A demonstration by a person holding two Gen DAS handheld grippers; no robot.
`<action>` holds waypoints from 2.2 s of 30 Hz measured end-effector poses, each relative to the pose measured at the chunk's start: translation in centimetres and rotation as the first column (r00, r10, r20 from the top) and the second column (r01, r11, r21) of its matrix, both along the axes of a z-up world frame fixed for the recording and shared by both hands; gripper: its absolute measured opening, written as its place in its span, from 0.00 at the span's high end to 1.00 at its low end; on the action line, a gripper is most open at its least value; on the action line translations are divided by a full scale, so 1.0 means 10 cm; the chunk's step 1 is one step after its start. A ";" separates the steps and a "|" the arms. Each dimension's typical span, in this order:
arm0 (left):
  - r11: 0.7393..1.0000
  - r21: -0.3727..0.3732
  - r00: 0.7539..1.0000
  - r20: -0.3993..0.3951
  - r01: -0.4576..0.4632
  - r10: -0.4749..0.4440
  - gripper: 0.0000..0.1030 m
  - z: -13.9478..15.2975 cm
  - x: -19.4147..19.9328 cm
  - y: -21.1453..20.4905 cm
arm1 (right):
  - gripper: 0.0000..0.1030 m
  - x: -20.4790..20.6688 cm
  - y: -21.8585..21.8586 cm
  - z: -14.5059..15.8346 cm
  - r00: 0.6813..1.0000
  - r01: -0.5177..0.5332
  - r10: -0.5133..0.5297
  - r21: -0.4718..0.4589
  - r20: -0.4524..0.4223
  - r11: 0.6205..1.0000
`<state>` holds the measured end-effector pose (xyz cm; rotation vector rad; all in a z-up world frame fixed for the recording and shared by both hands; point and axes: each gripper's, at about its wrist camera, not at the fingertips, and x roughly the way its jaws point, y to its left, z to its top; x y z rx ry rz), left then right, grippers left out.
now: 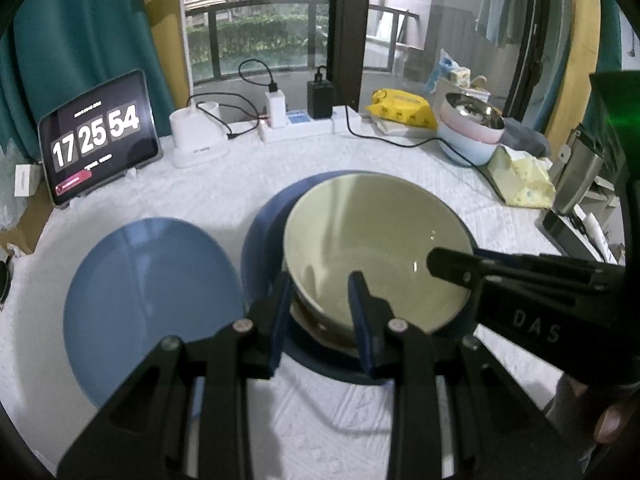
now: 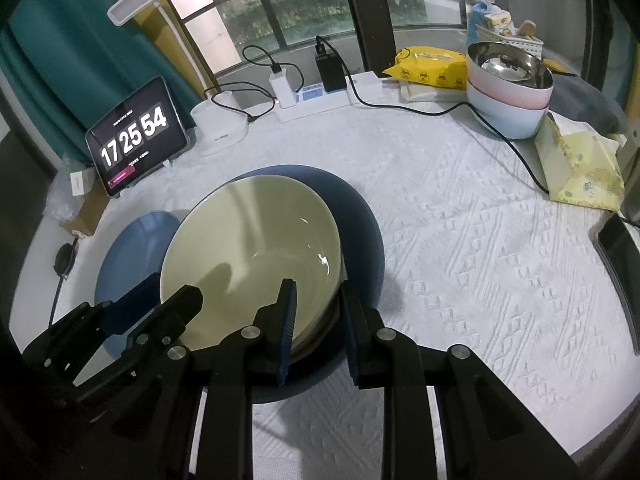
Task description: Organize plates and bowls
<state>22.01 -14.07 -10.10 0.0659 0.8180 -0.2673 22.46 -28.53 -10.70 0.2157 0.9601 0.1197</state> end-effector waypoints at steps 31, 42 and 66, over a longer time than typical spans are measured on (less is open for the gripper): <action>0.999 -0.050 0.996 0.084 -0.008 0.012 0.57 0.42 -0.03 0.24 | 0.74 -0.07 -0.21 0.35 0.994 0.014 -0.015 0.008 0.106 1.000; 0.995 -0.061 0.995 0.045 -0.083 0.086 0.55 0.27 0.22 0.58 | 0.74 -0.05 -0.48 0.34 0.990 0.031 -0.032 0.010 0.137 0.999; 0.999 0.051 1.000 -0.025 -0.010 0.011 0.55 -0.16 0.43 0.46 | 0.74 0.15 -0.50 -0.05 0.997 -0.035 0.030 0.075 0.075 0.997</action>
